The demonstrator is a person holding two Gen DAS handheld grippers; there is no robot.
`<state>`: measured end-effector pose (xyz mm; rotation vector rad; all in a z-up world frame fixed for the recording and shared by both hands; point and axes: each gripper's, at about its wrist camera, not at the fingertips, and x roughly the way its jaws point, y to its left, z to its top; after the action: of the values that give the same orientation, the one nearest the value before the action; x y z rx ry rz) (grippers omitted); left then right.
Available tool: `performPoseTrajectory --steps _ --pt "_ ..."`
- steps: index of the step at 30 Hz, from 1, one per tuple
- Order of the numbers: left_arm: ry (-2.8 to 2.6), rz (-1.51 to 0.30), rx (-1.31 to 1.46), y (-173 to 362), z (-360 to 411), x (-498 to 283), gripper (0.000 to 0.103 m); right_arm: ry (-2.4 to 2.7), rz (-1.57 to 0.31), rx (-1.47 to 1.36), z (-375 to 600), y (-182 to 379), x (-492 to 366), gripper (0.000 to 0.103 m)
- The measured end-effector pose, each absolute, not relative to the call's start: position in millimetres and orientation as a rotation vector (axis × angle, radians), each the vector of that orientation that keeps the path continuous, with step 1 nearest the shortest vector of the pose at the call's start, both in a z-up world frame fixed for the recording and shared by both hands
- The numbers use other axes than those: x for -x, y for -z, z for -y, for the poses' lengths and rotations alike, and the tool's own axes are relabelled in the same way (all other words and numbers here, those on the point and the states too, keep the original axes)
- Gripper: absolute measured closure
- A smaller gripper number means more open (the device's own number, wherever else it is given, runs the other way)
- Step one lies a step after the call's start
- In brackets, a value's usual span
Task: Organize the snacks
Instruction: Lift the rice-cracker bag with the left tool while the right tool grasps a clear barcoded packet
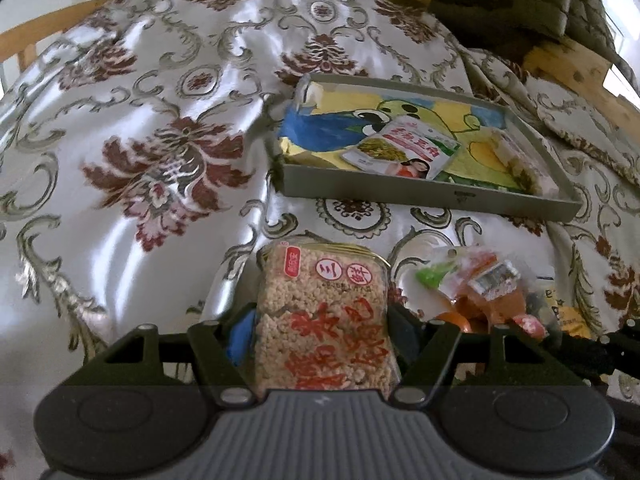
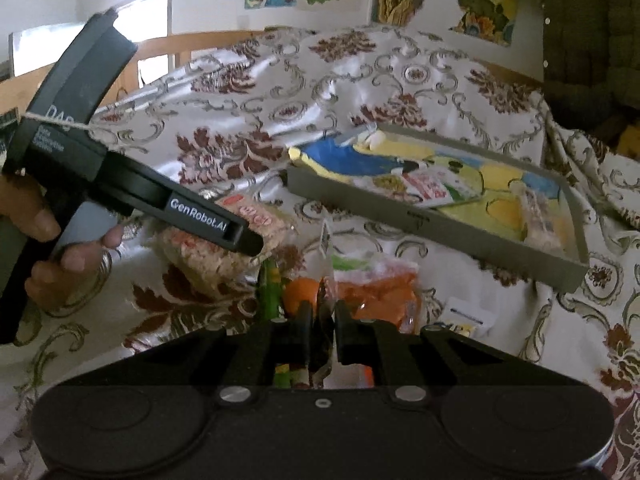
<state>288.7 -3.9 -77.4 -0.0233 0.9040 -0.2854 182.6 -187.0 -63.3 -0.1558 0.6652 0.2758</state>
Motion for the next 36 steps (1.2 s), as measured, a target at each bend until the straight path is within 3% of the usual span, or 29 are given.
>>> performPoseTrajectory --steps 24,36 --pt "0.353 -0.730 0.165 49 21 -287 0.030 -0.222 -0.552 0.027 220 31 -201 0.093" --pt "0.354 -0.647 0.194 19 52 -372 0.030 -0.135 -0.447 -0.054 258 -3 -284 0.093"
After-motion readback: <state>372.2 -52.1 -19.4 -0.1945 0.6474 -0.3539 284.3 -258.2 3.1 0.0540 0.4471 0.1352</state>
